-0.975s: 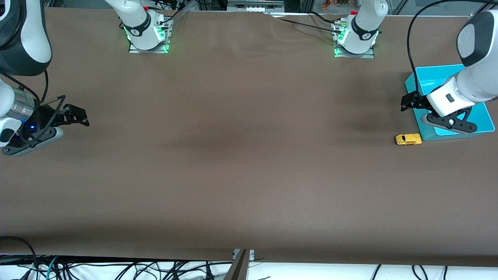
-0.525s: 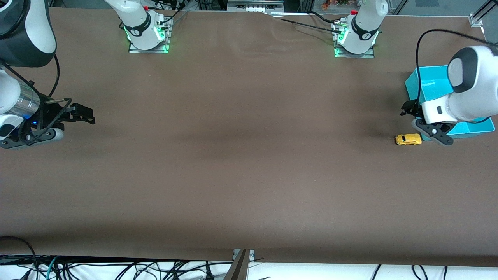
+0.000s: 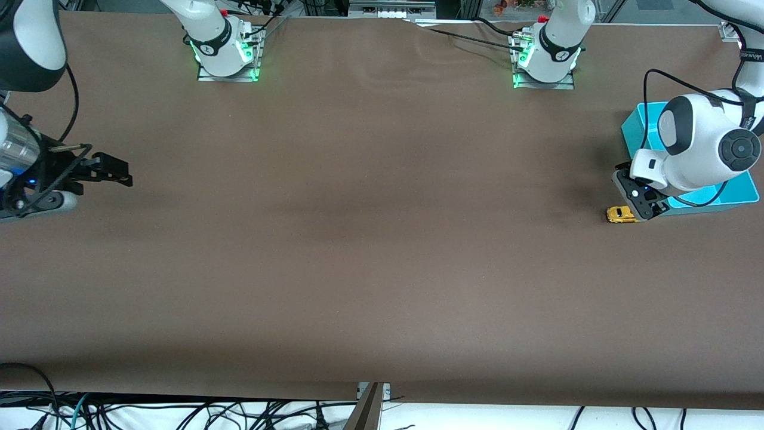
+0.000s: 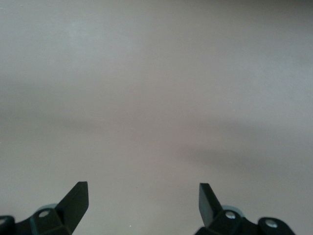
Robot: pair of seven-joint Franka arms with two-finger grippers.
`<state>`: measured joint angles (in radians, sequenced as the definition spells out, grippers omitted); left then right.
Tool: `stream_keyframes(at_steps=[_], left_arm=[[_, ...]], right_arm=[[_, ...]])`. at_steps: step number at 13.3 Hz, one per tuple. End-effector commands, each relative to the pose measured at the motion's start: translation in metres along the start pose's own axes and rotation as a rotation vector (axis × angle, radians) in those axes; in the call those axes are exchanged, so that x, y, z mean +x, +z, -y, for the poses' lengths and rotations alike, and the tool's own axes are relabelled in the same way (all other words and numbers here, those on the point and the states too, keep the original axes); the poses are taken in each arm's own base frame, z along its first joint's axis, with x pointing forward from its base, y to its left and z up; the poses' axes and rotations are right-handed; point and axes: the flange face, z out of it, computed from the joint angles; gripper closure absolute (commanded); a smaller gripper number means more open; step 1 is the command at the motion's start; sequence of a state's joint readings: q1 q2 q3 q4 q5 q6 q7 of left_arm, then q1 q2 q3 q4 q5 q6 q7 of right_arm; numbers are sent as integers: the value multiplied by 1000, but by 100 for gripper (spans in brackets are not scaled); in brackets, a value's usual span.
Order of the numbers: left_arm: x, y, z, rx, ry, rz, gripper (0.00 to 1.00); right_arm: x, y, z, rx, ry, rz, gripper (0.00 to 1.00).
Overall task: Wind and store yellow beetle car
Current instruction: 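Grasp the yellow car with the left gripper and lift it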
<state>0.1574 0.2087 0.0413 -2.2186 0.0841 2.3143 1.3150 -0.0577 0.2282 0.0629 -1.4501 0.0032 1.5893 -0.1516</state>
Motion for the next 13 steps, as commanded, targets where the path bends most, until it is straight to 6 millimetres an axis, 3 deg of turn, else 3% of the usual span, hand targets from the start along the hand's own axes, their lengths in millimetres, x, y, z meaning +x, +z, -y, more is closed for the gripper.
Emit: stream_keyframes(at_steps=[1, 6, 8, 10, 13], left_arm=[[-8, 27, 7, 55, 171, 7, 0], [-36, 66, 24, 86, 255, -2, 0], [-43, 81, 29, 81, 269, -6, 0], [-44, 83, 31, 77, 269, -6, 0], [-43, 88, 32, 79, 261, -13, 0]], right_arm=[[-11, -15, -8, -9, 31, -5, 0], [-47, -55, -7, -91, 24, -40, 0], [-51, -55, -4, -93, 24, -40, 0], [-52, -50, -13, -88, 44, -28, 0], [-62, -43, -9, -74, 57, -6, 0]])
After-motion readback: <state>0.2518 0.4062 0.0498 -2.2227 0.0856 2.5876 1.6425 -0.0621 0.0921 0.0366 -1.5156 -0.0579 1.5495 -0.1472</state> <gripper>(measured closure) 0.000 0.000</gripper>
